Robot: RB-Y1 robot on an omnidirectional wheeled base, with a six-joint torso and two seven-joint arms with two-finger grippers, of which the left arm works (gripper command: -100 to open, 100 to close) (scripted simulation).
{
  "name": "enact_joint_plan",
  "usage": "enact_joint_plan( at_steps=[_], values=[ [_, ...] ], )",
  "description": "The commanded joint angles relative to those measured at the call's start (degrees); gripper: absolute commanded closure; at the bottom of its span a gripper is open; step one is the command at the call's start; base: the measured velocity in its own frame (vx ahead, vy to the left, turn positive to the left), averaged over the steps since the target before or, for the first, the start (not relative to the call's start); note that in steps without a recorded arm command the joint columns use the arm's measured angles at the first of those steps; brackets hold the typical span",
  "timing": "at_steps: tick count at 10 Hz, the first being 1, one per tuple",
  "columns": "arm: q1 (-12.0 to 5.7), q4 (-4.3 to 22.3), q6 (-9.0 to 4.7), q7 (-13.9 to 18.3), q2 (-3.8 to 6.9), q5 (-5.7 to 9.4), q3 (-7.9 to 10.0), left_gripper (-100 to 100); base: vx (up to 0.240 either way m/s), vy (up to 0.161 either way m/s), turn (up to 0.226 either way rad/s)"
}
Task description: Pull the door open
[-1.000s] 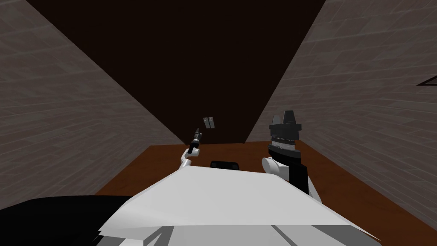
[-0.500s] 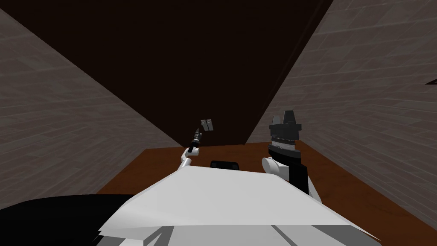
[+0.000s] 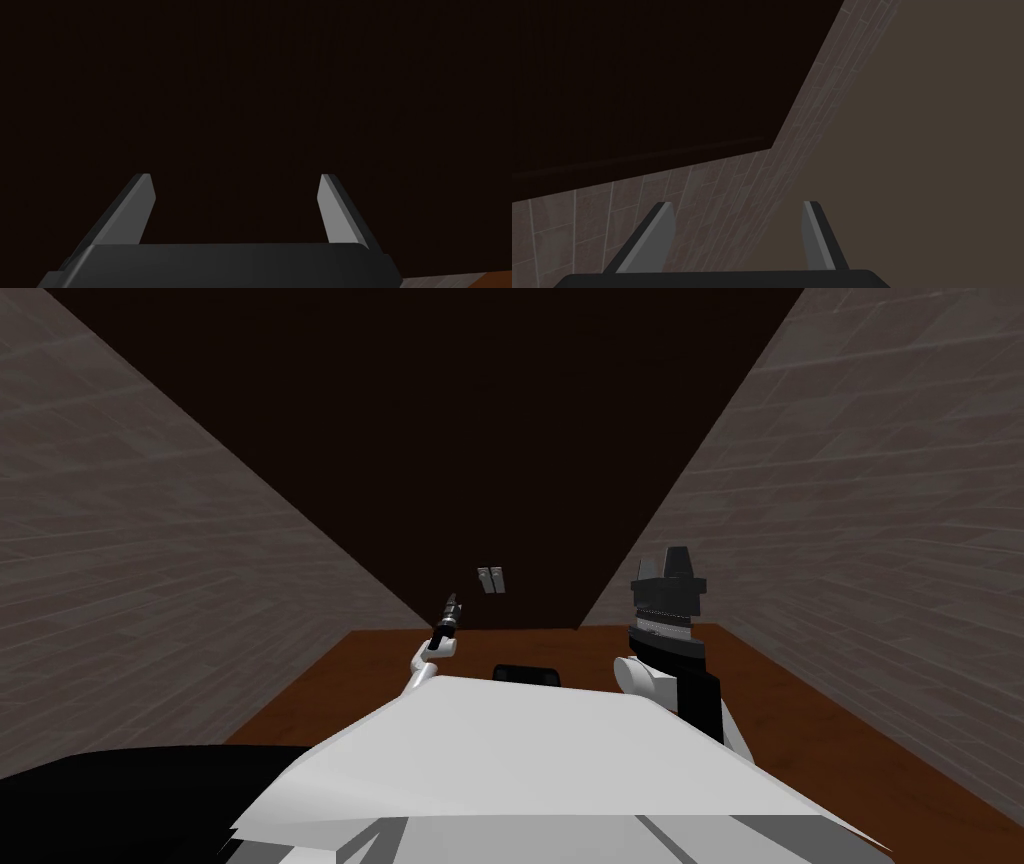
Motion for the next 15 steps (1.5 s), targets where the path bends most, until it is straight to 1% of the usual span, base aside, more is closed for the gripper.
enact_joint_plan(
  at_steps=[1, 2, 4, 5, 7, 8, 9, 10, 11, 12, 15],
  values=[
    [0.70, 1.6, -0.59, 0.0, 0.90, 0.34, 1.75, -100, 0.064, 0.047, 0.051],
    [0.74, 2.2, -0.70, 0.2, 1.44, 0.57, 2.45, -100, 0.126, 0.055, 0.001],
    [0.30, 2.6, -0.89, 0.4, 1.62, 0.71, 2.61, -100, 0.168, 0.042, -0.055],
    [-0.17, 2.7, -1.01, 0.4, 1.46, 0.72, 2.33, -100, 0.205, 0.030, -0.115],
    [-1.33, 2.5, -1.26, 0.5, 0.77, 0.62, 1.27, -100, 0.203, 0.001, -0.145],
    [-1.95, 2.3, -1.37, 0.6, 0.33, 0.54, 0.61, -100, 0.197, -0.039, -0.130],
    [-2.93, 1.9, -1.53, 0.6, -0.43, 0.38, -0.51, -100, 0.241, -0.129, -0.272],
    [-3.27, 1.8, -1.59, 0.6, -0.69, 0.32, -0.90, -100, 0.200, -0.163, -0.140],
    [-3.69, 2.8, -1.73, 0.4, -0.59, 0.31, -0.48, -100, 0.076, -0.071, -0.003],
    [-3.69, 2.8, -1.73, 0.4, -0.59, 0.31, -0.48, 100, -0.006, 0.008, 0.020],
    [-3.69, 2.8, -1.73, 0.4, -0.59, 0.31, -0.48, 100, -0.026, 0.018, -0.019]
  ],
)
